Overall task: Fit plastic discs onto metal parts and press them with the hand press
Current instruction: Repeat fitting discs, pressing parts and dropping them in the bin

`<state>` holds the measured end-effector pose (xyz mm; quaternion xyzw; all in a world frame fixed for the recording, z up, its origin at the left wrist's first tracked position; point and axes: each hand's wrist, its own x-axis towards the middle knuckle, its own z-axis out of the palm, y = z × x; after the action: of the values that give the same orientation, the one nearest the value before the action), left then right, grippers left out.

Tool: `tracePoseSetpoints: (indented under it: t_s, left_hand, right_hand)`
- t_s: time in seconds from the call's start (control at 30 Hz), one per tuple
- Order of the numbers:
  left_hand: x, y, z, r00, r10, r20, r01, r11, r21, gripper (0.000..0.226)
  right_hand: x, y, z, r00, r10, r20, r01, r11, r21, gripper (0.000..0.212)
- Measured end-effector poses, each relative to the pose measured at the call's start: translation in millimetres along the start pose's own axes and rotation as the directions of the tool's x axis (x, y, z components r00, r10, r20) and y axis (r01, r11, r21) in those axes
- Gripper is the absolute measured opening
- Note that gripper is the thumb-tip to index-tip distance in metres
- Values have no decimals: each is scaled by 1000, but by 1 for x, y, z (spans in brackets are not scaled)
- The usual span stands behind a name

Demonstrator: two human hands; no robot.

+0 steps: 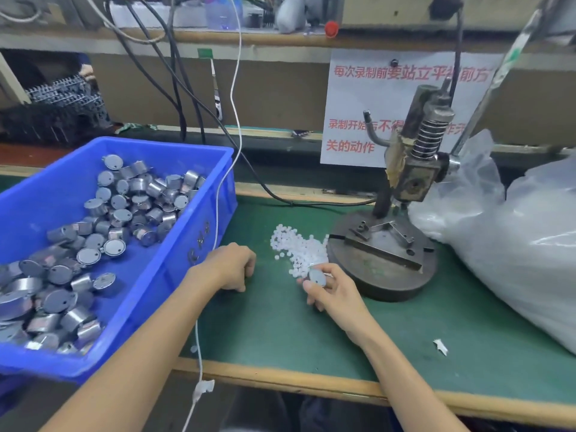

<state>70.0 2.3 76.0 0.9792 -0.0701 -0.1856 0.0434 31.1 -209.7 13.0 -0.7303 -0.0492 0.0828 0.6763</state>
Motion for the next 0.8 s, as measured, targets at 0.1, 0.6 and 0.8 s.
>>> tracePoseSetpoints:
  t_s: [0.1,0.6,0.8]
  left_hand:
    - [-2,5,3,994,64,-83,-69,996,-59,12]
    - [1,56,87,813,73,-578,-418,765,-490,12]
    - [0,54,88,797,2,-604,-402,749,-527,18]
  right_hand:
    - [-4,-1,-2,997,-77,-8,77,994,78,23]
    - [-9,15,-1,951,-234,-202,176,947,-268,22]
    - [-6,17,2,957,-229,-179,162,931,-326,22]
